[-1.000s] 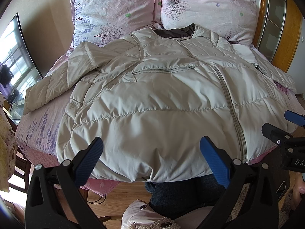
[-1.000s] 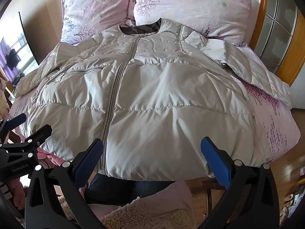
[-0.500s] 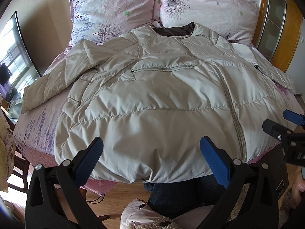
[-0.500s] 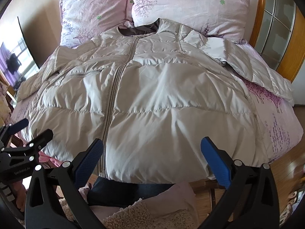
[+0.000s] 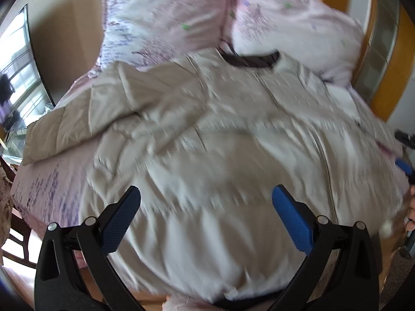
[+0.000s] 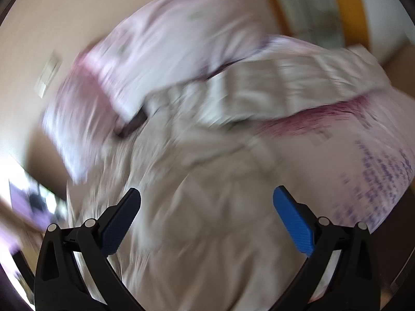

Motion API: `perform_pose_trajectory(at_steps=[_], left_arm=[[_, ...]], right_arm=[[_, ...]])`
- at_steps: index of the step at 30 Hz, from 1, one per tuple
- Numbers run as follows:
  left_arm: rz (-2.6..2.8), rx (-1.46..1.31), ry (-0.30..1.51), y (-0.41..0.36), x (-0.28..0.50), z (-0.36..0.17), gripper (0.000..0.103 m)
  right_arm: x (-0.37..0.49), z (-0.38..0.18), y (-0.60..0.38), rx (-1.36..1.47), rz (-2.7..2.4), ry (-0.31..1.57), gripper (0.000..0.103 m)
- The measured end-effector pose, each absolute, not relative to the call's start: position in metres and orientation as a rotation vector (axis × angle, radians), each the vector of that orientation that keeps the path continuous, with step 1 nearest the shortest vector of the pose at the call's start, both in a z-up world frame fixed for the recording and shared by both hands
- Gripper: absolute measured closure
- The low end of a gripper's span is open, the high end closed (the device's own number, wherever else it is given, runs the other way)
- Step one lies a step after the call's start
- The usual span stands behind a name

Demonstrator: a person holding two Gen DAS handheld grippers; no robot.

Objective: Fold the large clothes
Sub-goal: 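Grasp the jacket sleeve cuff with the right gripper and lift it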

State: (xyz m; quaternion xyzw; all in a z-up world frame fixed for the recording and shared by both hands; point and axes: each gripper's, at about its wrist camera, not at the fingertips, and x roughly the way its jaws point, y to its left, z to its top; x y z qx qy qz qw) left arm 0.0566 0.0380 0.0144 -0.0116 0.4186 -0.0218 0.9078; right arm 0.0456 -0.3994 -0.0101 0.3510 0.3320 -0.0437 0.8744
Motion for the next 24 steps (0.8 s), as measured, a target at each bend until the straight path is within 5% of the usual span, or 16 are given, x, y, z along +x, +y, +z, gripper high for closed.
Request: perform_pose_trajectory(at_steps=[7,21,24], left_arm=[[-0.072,-0.070,0.837,0.063,0.111,0.035,0.002],[-0.242,-0.136,0.903,0.043,0.202,0.030,0.002],[-0.262,-0.149,0.872,0.039,0.207,0.028,0.002]], right_arm=[[0.057,-0.043,-0.526,1.090,-0.337,0.623,0.037],[0.070,-0.084,-0.611,1.279,-0.532,0.575,0.068],[0.075,-0.081,-0.611,1.215,-0.565,0.566,0.082]])
